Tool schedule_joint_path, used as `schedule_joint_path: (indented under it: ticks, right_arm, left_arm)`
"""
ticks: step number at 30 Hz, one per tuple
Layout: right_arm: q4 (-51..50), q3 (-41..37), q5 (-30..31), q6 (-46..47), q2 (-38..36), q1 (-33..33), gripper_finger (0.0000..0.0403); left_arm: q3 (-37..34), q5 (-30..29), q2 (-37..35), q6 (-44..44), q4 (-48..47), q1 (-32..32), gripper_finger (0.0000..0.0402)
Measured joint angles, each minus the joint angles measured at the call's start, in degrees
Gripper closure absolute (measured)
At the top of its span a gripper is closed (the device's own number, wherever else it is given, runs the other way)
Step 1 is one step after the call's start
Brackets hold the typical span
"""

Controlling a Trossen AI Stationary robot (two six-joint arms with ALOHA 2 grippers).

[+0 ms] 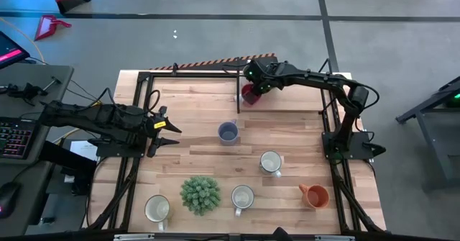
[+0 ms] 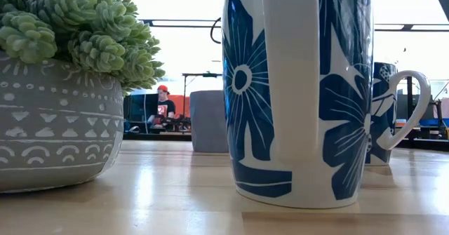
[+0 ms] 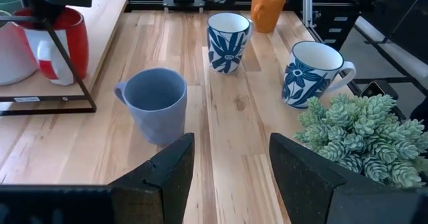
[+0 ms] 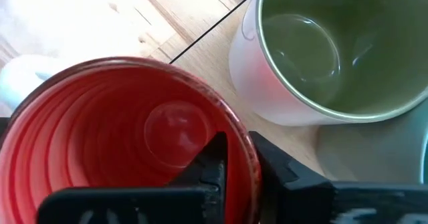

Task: Place coffee mugs
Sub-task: Put the red mug on the shelf

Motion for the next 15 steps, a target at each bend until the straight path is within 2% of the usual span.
schedule_joint_path:
  ticks: [15]
  right_arm:
    - [0.02, 0.02, 0.0, -0.08, -0.02, 0.0, 0.0314]
  left_arm:
    - [0.0, -0.02, 0.0, -0.01, 0.0, 0.0, 0.0218]
